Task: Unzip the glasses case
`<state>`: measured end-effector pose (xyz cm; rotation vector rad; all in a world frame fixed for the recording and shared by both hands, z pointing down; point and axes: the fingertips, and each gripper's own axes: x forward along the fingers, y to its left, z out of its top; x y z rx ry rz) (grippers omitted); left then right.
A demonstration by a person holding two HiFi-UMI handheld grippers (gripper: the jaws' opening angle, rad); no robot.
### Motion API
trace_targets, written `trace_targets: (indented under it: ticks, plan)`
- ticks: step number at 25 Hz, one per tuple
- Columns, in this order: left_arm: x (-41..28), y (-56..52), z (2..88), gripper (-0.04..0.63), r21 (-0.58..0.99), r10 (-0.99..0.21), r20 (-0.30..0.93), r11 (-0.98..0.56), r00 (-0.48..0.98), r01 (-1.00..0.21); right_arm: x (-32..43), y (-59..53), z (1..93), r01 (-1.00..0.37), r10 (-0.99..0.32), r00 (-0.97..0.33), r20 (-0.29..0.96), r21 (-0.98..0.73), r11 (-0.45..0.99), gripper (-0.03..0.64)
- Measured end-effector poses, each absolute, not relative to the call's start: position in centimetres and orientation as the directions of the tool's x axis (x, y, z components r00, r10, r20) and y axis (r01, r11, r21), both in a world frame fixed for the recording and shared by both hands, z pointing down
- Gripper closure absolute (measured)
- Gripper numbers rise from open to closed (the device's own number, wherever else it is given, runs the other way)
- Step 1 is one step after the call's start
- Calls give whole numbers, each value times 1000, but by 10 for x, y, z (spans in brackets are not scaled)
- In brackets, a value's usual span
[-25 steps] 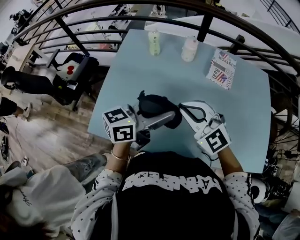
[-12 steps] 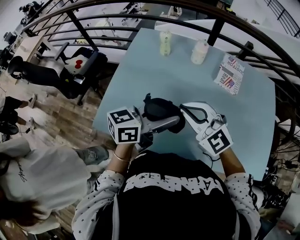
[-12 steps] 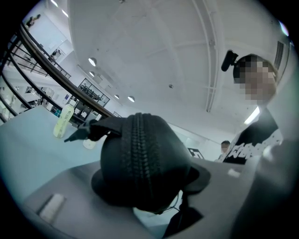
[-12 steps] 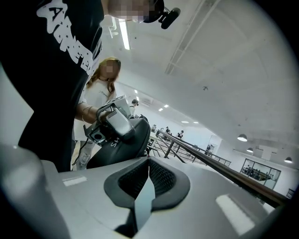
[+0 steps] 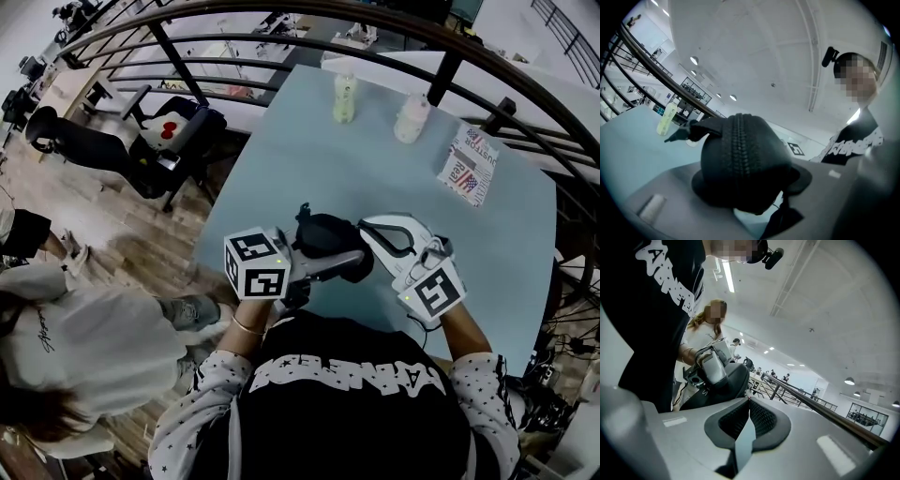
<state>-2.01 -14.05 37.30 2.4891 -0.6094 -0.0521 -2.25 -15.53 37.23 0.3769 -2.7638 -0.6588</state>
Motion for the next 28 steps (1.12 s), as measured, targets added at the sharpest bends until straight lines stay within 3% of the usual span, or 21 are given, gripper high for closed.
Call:
trace_targets:
  ticks: [28]
  plan:
    - [-33, -146, 393, 595, 529, -380, 182, -740, 907, -416, -66, -168, 367, -85, -221, -950, 220, 499, 863, 606]
